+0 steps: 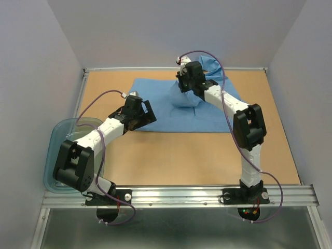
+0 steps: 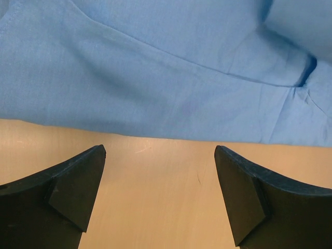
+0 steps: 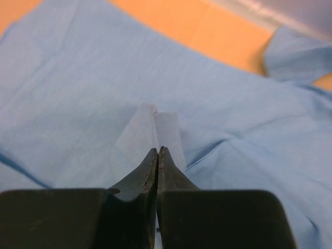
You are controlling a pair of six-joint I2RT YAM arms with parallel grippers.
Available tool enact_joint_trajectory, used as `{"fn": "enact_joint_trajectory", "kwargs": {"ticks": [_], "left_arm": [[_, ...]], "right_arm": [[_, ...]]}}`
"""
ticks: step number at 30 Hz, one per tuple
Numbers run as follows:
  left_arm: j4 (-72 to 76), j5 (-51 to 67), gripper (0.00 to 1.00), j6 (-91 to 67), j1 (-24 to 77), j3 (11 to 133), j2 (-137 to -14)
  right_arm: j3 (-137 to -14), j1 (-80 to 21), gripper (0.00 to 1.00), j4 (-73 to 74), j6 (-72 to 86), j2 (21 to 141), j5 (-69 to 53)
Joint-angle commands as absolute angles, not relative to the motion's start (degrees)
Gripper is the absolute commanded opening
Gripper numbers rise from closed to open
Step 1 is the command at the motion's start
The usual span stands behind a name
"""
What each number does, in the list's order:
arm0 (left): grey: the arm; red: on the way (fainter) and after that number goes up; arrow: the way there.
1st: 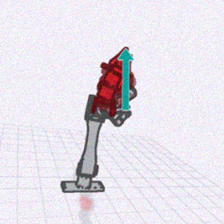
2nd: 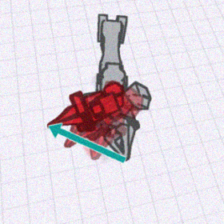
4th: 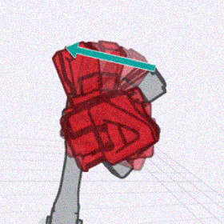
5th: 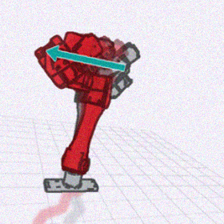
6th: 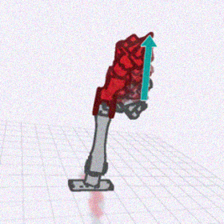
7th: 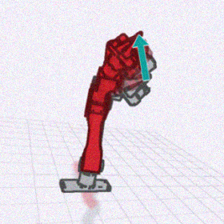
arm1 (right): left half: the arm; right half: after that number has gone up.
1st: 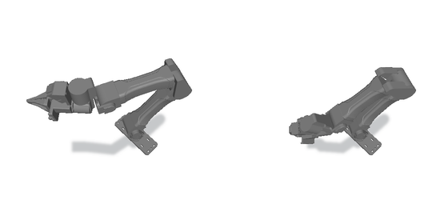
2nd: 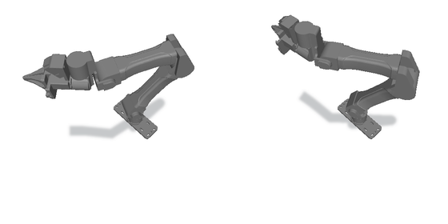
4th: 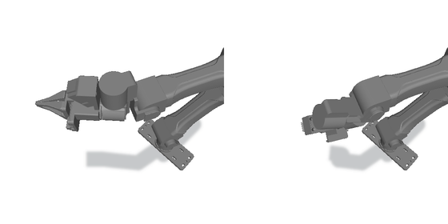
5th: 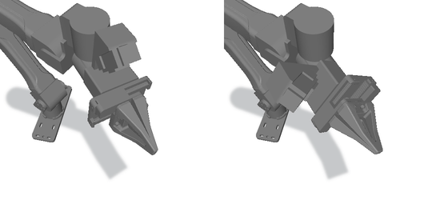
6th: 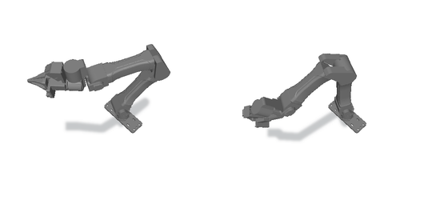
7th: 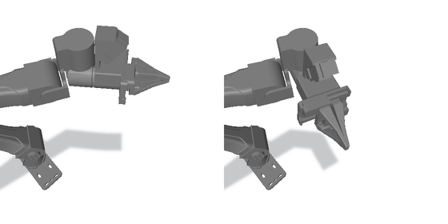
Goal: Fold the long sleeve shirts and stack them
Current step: Fold the shirt
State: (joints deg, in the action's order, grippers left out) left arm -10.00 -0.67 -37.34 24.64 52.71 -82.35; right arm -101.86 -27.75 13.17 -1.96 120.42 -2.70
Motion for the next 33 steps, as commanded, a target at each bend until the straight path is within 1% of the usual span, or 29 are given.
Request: {"fn": "enact_joint_trajectory", "kwargs": {"ticks": [1,3,5,8,14,15,18,19,20,21,23,24,25,26,27,28,30,33], "left_arm": [[-10.28,1.58,0.98,-36.91,23.73,56.16,-79.28],[-10.28,1.76,0.98,-37.35,23.29,55.81,-78.66],[-10.11,1.85,0.98,-37.88,22.59,55.37,-77.70],[-9.76,0.97,0.98,-38.84,21.71,53.88,-75.86],[-9.31,0.97,0.98,-40.43,19.95,50.71,-72.78],[-9.66,0.88,0.98,-40.52,19.78,50.45,-72.51],[-10.28,0.44,0.98,-40.87,19.42,50.01,-71.37],[-10.72,0.44,0.98,-41.04,19.08,49.84,-70.76],[-10.81,0.44,0.98,-41.04,18.90,49.75,-70.40],[-10.98,0.44,0.98,-41.13,18.72,49.57,-70.14],[-10.72,0.44,0.98,-41.22,18.37,49.57,-69.70],[-10.64,0.44,0.98,-41.13,18.37,49.57,-69.70],[-10.63,0.44,0.98,-41.13,18.37,49.92,-69.87],[-10.63,0.44,0.98,-41.05,18.37,50.36,-70.48],[-10.72,0.44,0.98,-41.04,18.37,50.71,-71.01],[-10.46,0.61,0.98,-41.04,18.37,51.76,-72.15],[-9.85,1.58,0.98,-41.22,18.37,52.82,-73.56],[-9.49,3.33,0.98,-41.83,18.46,55.45,-77.07]], "right_arm": [[-96.36,-30.84,0.01,-2.16,-3.16,109.18,10.09],[-93.35,-32.25,0.01,-4.12,-3.34,108.11,12.12],[-87.82,-35.50,0.00,-7.54,-2.81,107.23,14.93],[-81.06,-39.79,0.01,-12.81,-0.28,107.66,21.33],[-75.94,-46.74,0.01,-18.80,6.15,111.26,24.87],[-75.76,-47.37,0.03,-18.81,6.41,112.40,24.44],[-75.50,-49.65,0.15,-17.76,7.29,113.03,22.43],[-74.71,-50.09,0.28,-17.23,7.47,112.24,21.63],[-74.10,-50.45,0.35,-16.70,7.64,111.54,19.45],[-73.57,-50.45,0.47,-16.09,7.91,110.75,18.12],[-72.08,-50.45,0.56,-13.63,7.82,107.76,16.18],[-71.72,-50.45,0.58,-12.58,7.91,106.36,16.00],[-71.11,-50.45,0.66,-11.70,7.74,104.96,15.65],[-69.89,-50.45,0.72,-10.21,6.60,101.81,15.21],[-69.18,-50.45,0.74,-9.41,6.07,100.30,14.51],[-68.65,-50.45,0.78,-7.66,5.54,98.89,14.94],[-66.54,-50.28,0.80,-6.42,5.89,94.67,19.30],[-63.38,-48.26,0.81,-4.14,7.46,89.14,22.40]]}}
